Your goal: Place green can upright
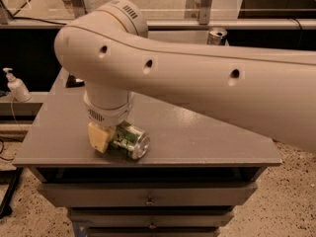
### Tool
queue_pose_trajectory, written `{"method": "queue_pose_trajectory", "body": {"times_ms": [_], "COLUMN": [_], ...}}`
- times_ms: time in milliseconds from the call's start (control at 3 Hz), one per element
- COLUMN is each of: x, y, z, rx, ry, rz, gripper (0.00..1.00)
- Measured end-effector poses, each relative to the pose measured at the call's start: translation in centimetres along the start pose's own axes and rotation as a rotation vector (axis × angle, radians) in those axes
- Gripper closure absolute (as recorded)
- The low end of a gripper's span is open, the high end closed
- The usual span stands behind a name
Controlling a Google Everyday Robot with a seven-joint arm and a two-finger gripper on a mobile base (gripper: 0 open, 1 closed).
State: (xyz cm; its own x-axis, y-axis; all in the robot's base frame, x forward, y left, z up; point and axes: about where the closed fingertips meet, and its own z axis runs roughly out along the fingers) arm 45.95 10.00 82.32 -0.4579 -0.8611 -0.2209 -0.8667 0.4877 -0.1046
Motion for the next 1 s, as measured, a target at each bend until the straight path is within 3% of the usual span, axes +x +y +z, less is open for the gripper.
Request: {"method": "queue_pose_trajectory", "body": {"times_ms": [333,667,1000], "x": [-0.5,-1.8,-3.2], "y": [-1.4,-3.7,-5.0], "z": [-1.0,-3.5,-5.6], "rx": [0.007,-0.009,-0.056], "ry": [-0.022,-0.141,-0.323], "rz": [-0.004,-0.008,-0.025], "gripper": [0.88,1.0,1.0]}}
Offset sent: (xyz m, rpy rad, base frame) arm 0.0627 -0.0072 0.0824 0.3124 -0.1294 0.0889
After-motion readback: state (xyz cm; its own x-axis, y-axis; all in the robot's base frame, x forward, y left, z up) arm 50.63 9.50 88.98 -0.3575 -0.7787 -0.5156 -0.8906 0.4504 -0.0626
